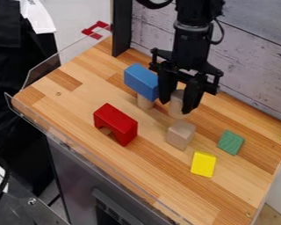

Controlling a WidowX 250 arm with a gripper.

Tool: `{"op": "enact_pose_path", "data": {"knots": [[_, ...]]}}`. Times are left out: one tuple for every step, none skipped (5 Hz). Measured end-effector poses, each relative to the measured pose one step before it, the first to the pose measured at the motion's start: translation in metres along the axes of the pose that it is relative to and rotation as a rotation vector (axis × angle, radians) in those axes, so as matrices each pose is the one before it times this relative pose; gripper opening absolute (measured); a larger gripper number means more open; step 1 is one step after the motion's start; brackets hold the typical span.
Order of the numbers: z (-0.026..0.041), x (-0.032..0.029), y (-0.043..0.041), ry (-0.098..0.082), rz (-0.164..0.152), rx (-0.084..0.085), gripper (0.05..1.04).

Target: Take the cylinder off of the red arch and put it on top of the white cube

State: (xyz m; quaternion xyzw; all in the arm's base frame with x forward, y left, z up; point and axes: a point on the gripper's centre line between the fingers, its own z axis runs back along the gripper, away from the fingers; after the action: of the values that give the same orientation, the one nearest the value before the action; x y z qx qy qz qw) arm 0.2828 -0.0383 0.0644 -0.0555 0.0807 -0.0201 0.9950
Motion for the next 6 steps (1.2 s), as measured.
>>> {"op": "enact_pose_path", "data": {"knots": [[0.00000, -0.00096, -0.00048, 0.0061, 0.0027, -0.0030, 0.517], [-0.00171, -0.00087, -0.00019, 0.0011, 0.0016, -0.0056, 0.517], [-0.00006, 0.00047, -0.00109, -0.0030, -0.0013, -0.0039, 0.517], [-0.00188, -0.00103, -0.00078, 0.0018, -0.0014, -0.0006, 0.517], [-0.00184, -0.00136, -0.00296, 0.0043, -0.0030, 0.0006, 0.517], [-0.00479, -0.00356, -0.00583, 0.0104, -0.0074, 0.0034, 0.517]]}}
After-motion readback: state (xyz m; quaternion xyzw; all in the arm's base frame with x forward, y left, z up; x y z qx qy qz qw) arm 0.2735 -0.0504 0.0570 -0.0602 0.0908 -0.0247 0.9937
